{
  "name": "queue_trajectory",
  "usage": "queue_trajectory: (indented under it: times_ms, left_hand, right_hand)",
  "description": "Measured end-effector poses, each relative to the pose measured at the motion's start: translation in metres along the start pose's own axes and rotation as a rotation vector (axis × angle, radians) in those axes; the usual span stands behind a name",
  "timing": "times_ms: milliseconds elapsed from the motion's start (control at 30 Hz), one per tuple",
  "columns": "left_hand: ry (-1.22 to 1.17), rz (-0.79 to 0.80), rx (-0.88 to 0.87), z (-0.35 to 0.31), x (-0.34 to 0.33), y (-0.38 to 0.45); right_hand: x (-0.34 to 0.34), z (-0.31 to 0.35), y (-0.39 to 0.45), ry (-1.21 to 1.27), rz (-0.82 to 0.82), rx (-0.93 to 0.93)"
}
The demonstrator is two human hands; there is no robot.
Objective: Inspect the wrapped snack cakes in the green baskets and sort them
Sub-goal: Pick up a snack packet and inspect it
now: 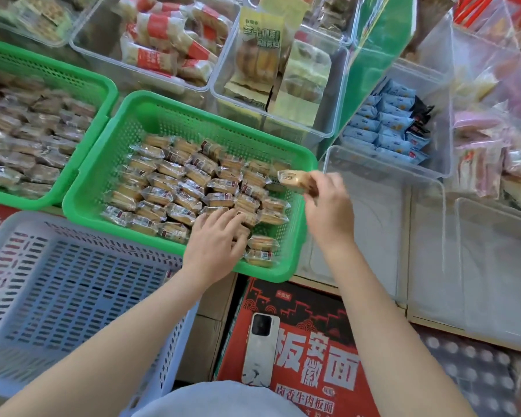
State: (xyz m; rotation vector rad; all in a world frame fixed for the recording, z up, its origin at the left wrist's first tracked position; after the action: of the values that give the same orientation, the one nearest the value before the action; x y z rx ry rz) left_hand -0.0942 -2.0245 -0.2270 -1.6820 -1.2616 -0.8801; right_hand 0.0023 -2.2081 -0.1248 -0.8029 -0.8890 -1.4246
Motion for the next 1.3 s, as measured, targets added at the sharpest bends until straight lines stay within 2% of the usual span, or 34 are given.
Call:
queue_trajectory:
  times_ms: [100,233,367,467,667,867,1033,1300]
  left_hand:
    - [0.072,0.059,0.027,0.000,-0.005,0.003]
    - [0.113,0.116,0.030,0.000,-0.008,0.005]
    - [0.105,0.109,0.060,0.001,-0.007,0.004]
    - [0.092,0.094,0.072,0.002,-0.009,0.005]
    - [0.092,0.077,0.084,0.003,-0.010,0.005]
    - [0.113,0.080,0.095,0.004,-0.011,0.005]
    - [0.126,0.090,0.099,0.003,-0.010,0.005]
    - [0.120,0.098,0.106,0.003,-0.010,0.004]
  right_hand:
    - [-0.034,-0.001,0.020,-0.236,0.029,0.125]
    - [-0.076,0.002,0.030,-0.487,0.194,0.219]
    - [-0.095,-0.003,0.034,-0.561,0.239,0.219]
    - [-0.103,-0.005,0.044,-0.645,0.333,0.251]
    - [-0.098,-0.005,0.092,-0.378,0.274,0.171]
    - [-0.119,0.000,0.097,-0.506,0.339,0.217]
    - [-0.116,0.001,0.090,-0.594,0.224,0.235]
    - [-0.119,-0.007,0.086,-0.458,0.234,0.231]
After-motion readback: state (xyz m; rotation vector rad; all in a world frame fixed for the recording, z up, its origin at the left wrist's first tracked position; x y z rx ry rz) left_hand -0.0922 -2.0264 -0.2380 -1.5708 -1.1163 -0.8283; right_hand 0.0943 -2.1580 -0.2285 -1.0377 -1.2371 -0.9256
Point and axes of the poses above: each hand's wrist, its own y-axis towards the middle knuckle, its own x-axis out of the back of the hand, z = x × y, the point moved 7 cm from there along y, towards the middle knuckle, and after that the axes turned 5 degrees about -x, right-handed, at the moved point
